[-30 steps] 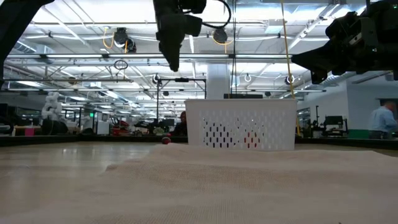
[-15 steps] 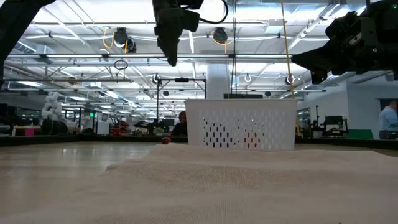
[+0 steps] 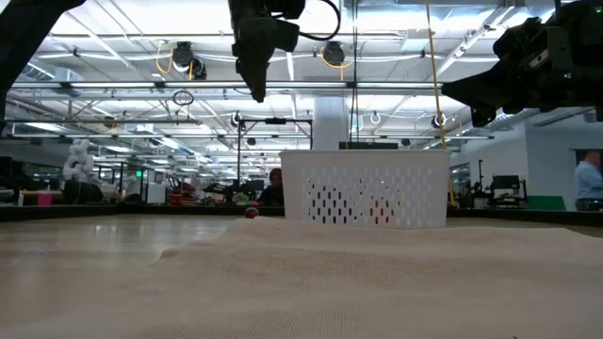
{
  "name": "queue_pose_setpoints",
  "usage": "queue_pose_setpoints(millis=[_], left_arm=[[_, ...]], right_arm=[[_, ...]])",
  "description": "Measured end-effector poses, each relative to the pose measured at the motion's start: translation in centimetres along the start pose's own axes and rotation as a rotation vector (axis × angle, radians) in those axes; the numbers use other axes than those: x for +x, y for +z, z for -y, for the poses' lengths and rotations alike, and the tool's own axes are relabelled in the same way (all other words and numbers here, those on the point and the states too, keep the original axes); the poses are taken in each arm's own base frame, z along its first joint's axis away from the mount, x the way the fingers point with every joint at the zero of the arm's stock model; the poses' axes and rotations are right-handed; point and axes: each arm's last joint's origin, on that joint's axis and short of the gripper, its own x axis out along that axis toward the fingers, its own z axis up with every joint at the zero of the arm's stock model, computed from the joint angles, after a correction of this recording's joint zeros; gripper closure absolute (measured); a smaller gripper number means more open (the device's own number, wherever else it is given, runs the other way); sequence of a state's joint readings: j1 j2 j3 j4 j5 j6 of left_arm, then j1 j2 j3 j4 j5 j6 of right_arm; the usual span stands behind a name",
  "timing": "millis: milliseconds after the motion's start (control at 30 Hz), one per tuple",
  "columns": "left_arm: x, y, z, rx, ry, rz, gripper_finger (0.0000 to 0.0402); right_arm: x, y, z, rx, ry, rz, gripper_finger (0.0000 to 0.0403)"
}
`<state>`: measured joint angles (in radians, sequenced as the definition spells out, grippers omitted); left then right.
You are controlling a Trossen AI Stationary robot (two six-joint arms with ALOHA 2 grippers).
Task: Pick and placing Produce into tupperware
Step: Put the black cherry into the white basket
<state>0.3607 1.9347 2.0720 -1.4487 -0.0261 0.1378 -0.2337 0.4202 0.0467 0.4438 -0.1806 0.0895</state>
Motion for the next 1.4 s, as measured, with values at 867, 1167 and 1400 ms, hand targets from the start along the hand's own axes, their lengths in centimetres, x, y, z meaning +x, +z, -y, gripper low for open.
queue_pose_setpoints(millis=[867,1167,1400], left_arm=[[0.6,1.2,3.5,0.015,-0.042,0.055,0.0289],[3.1,2.2,4.4,0.042,-0.114,0.017,0.0289],[5.3,3.0,4.9,0.094,-0.173,-0.005,0.0289]], right_arm=[[0.0,0.0,0.0,-0.001,0.0,0.0,0.0403],[0.0,0.2,0.0,-0.002,0.002,0.017,0.0403],[0.0,0.2,0.0,-0.003,0.002,0.023,0.0403]])
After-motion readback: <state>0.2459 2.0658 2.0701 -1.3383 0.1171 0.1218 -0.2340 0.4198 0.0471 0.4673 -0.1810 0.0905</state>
